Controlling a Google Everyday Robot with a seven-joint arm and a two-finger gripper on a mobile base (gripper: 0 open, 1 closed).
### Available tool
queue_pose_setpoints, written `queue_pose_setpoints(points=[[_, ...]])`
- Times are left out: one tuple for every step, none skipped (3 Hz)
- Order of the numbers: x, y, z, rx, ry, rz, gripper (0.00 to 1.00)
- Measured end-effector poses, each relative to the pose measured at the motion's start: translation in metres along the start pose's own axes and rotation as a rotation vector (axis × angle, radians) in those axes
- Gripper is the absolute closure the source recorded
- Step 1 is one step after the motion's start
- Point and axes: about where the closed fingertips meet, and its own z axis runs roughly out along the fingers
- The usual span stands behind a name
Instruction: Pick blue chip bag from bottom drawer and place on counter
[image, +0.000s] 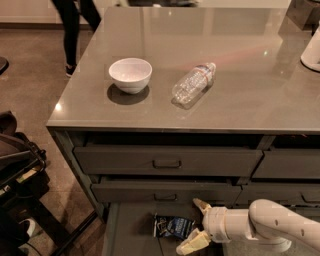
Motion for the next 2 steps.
queue_pose_setpoints(points=[[0.01, 0.005, 0.011, -0.02, -0.011, 0.027, 0.0], [0.025, 0.004, 0.026, 0.009, -0.029, 0.052, 0.0]])
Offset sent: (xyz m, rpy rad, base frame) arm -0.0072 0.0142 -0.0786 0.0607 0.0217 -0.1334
